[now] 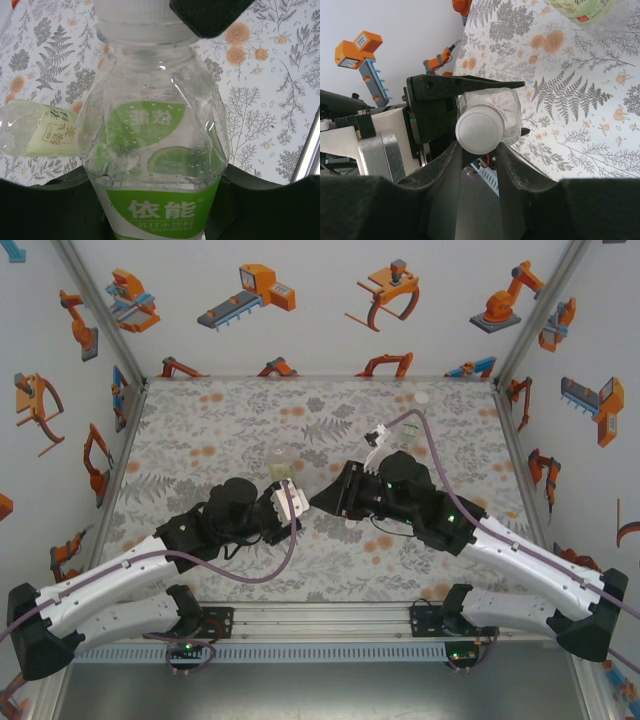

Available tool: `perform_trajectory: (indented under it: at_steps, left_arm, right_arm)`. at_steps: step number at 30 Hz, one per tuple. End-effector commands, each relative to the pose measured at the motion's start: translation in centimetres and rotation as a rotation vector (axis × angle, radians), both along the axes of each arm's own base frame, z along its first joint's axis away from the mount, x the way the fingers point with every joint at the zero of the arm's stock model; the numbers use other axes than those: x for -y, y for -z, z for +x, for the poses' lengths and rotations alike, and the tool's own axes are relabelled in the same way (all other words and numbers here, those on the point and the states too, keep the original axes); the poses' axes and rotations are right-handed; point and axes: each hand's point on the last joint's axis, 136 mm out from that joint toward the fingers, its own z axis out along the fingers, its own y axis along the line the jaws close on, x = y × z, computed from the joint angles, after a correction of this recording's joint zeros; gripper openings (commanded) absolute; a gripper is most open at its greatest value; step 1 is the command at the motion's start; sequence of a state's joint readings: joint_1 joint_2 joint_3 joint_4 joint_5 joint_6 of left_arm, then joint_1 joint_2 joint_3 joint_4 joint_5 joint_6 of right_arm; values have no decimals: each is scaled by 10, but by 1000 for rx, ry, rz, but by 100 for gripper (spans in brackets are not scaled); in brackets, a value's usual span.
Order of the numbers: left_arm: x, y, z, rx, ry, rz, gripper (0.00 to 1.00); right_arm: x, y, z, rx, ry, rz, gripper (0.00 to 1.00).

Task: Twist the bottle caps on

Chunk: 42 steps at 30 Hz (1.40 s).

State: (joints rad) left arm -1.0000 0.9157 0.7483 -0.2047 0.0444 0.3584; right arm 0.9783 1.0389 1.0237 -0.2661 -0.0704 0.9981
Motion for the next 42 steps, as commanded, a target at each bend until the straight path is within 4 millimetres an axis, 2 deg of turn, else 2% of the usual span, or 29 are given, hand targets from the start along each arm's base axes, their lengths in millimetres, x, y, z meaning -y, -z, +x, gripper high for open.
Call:
perform_trajectory:
  at_steps: [1,8,14,19,22,28,34,38,39,40,42]
  left_arm:
    - [7,-8,-8,7,57,-24,0]
    - [7,-6,-12,-9,69,-24,0]
    - [7,-3,-12,-17,67,-17,0]
    - [6,-3,-10,-14,59,-11,0]
    - [7,-2,-10,-15,61,-10,0]
    - [8,0,-12,-27,77,-3,0]
    - [9,0,-12,-32,78,1,0]
    - [7,-2,-8,-23,51,-2,0]
    - [6,-3,-7,-20,44,-4,1]
    - [6,-4,-6,-17,36,-6,8]
    - [4,-5,-5,-13,24,-10,29]
  right_arm:
    - [-4,-14,0,13,-21,7,33]
    - [-8,-9,5,32,-34,-44,47]
    - [-10,-5,6,39,-45,-80,45]
    - [-8,-2,6,49,-52,-131,39]
    - [-5,-1,9,57,-45,-156,46]
    - [-9,-3,10,69,-61,-171,46]
    - [-13,-1,8,58,-85,-175,42]
    - [-13,-1,7,58,-91,-177,31]
    - [-12,-2,7,61,-90,-179,27]
    - [-12,-2,8,65,-88,-182,26]
    - [-9,-4,11,78,-80,-189,22]
